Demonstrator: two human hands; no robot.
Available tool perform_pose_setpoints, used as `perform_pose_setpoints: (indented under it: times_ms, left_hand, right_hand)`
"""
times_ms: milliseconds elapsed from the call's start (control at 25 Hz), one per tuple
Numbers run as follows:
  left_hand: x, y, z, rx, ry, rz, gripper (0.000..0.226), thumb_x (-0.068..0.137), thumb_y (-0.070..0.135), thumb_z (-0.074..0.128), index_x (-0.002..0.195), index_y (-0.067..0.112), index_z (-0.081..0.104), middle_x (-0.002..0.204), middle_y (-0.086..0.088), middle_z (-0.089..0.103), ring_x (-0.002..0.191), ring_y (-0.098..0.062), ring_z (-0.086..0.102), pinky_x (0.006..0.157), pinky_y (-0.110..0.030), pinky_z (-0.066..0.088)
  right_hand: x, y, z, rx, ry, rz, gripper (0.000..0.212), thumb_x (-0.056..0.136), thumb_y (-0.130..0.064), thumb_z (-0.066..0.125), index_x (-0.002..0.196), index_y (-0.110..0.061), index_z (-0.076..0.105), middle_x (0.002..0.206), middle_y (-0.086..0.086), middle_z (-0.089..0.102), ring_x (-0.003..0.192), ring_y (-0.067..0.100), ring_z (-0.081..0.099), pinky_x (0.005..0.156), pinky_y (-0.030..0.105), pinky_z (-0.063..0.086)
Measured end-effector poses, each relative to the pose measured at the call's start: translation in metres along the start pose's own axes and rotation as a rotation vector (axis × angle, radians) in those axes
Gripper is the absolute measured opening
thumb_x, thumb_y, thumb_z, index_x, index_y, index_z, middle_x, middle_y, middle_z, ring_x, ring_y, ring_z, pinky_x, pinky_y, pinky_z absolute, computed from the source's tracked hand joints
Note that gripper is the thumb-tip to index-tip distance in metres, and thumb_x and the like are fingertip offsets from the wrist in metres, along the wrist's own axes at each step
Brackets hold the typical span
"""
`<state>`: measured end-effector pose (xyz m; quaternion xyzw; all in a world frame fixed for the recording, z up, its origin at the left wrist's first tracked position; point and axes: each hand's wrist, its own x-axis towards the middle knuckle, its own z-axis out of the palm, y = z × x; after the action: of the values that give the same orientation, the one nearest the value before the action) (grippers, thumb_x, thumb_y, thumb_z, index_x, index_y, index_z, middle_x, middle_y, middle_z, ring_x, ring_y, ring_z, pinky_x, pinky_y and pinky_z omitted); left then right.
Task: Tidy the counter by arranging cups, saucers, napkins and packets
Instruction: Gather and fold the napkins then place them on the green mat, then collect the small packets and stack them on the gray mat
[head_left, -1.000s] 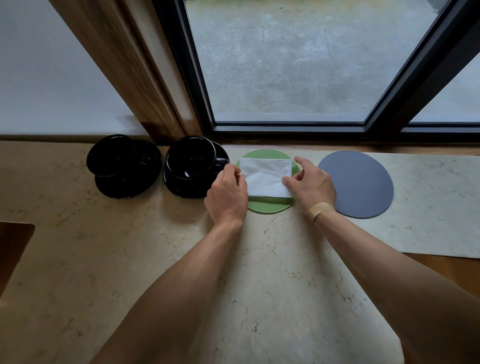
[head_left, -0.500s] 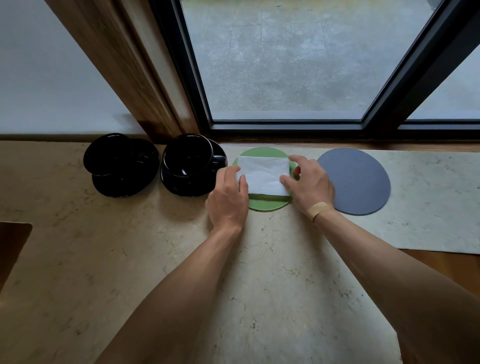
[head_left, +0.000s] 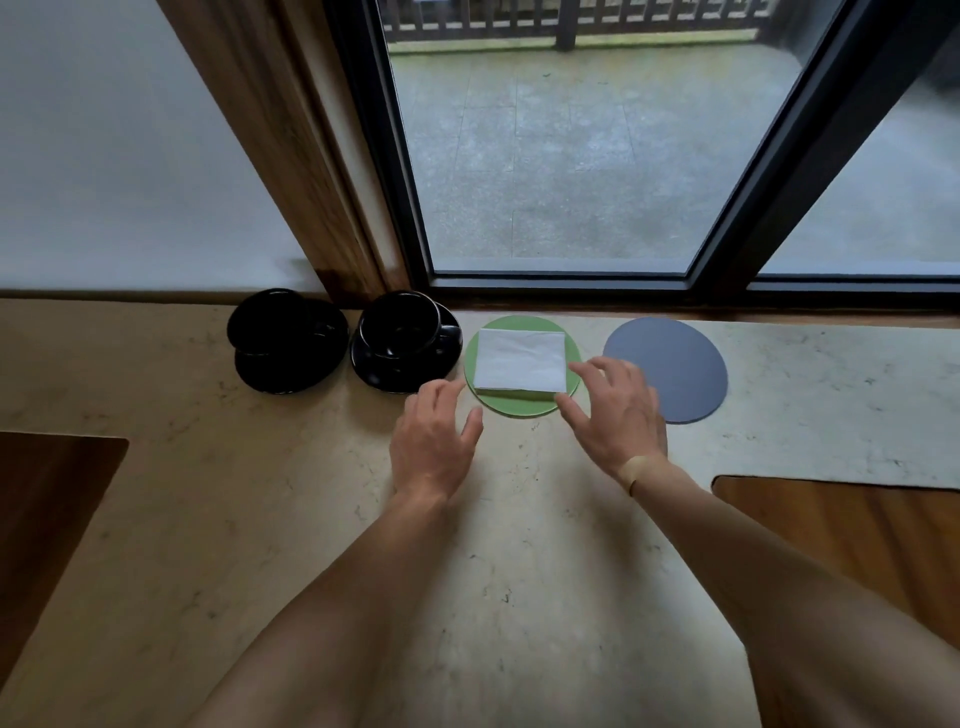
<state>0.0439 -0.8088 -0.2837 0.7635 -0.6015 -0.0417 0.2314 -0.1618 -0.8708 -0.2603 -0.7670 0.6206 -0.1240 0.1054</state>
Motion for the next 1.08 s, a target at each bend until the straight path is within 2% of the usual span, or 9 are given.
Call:
perform_pose_setpoints:
  times_ms: [120,320,400,480,560,640,760,920,1080]
  left_hand:
    - [-0.030,-0.006,-0.024,0.025,-0.069,0.010,0.043,0.089,0.041,0.059,0.125,0.019,0.057,0.121,-0.001,0.058,0.104,-0.022,0.056,0.082,-0.038,0.047]
    - [-0.110,0.003,-0.055,-0.046,-0.116,0.043,0.039,0.085,0.039,0.065,0.118,0.019,0.061,0.116,-0.001,0.063,0.101,-0.024,0.060,0.078,-0.041,0.049]
    - [-0.148,0.009,-0.063,-0.089,-0.162,0.047,0.039,0.085,0.040,0.065,0.118,0.019,0.061,0.117,-0.001,0.063,0.102,-0.024,0.061,0.079,-0.041,0.048]
    - [-0.187,0.018,-0.071,-0.128,-0.222,0.061,0.041,0.088,0.043,0.061,0.123,0.021,0.058,0.122,0.000,0.061,0.107,-0.022,0.060,0.085,-0.041,0.046]
    - [-0.223,0.024,-0.077,-0.138,-0.311,0.058,0.045,0.092,0.047,0.055,0.131,0.024,0.053,0.132,0.004,0.055,0.118,-0.018,0.053,0.094,-0.039,0.041]
    - [-0.255,0.029,-0.081,-0.135,-0.381,0.044,0.046,0.093,0.047,0.052,0.135,0.027,0.049,0.137,0.006,0.050,0.125,-0.016,0.048,0.099,-0.037,0.037]
    - [-0.295,0.037,-0.091,-0.131,-0.413,0.042,0.047,0.091,0.046,0.055,0.134,0.030,0.049,0.136,0.005,0.052,0.123,-0.016,0.050,0.097,-0.036,0.040]
    - [-0.342,0.048,-0.098,-0.124,-0.370,0.041,0.045,0.087,0.043,0.062,0.129,0.026,0.056,0.126,0.002,0.059,0.114,-0.019,0.057,0.088,-0.034,0.045]
    - [-0.385,0.075,-0.091,-0.133,-0.363,-0.070,0.047,0.085,0.044,0.064,0.126,0.020,0.060,0.120,-0.004,0.063,0.111,-0.024,0.059,0.090,-0.033,0.045]
  right_hand:
    - [-0.042,-0.001,-0.021,-0.031,-0.028,0.009,0.049,0.092,-0.052,0.049,0.134,-0.027,0.050,0.137,0.001,0.050,0.127,0.022,0.041,0.099,0.045,0.039]
    - [-0.146,0.005,-0.047,0.004,0.031,0.036,0.043,0.085,-0.048,0.060,0.119,-0.022,0.063,0.120,0.007,0.063,0.111,0.028,0.058,0.084,0.045,0.051]
    - [-0.190,0.011,-0.056,-0.031,-0.048,0.064,0.050,0.088,-0.056,0.046,0.127,-0.026,0.057,0.129,0.001,0.058,0.121,0.023,0.052,0.094,0.044,0.049]
    - [-0.232,0.016,-0.064,-0.019,-0.144,0.113,0.053,0.092,-0.060,0.036,0.137,-0.032,0.046,0.142,-0.005,0.046,0.133,0.018,0.040,0.107,0.041,0.040]
    - [-0.269,0.020,-0.072,0.020,-0.184,0.179,0.052,0.094,-0.058,0.039,0.140,-0.034,0.041,0.147,-0.006,0.042,0.137,0.017,0.036,0.110,0.040,0.037]
    - [-0.302,0.022,-0.078,0.010,-0.180,0.202,0.051,0.093,-0.057,0.042,0.139,-0.034,0.043,0.145,-0.005,0.045,0.134,0.018,0.040,0.108,0.040,0.039]
    - [-0.347,0.024,-0.084,0.025,-0.198,0.212,0.049,0.092,-0.053,0.047,0.137,-0.033,0.045,0.142,-0.002,0.048,0.131,0.019,0.042,0.105,0.040,0.041]
    - [-0.399,0.030,-0.087,0.032,-0.238,0.191,0.048,0.092,-0.046,0.051,0.138,-0.033,0.045,0.140,-0.003,0.048,0.128,0.017,0.043,0.102,0.035,0.041]
    - [-0.441,0.069,-0.096,0.056,-0.213,0.213,0.047,0.092,-0.046,0.053,0.136,-0.032,0.048,0.135,-0.006,0.052,0.120,0.013,0.047,0.097,0.029,0.043]
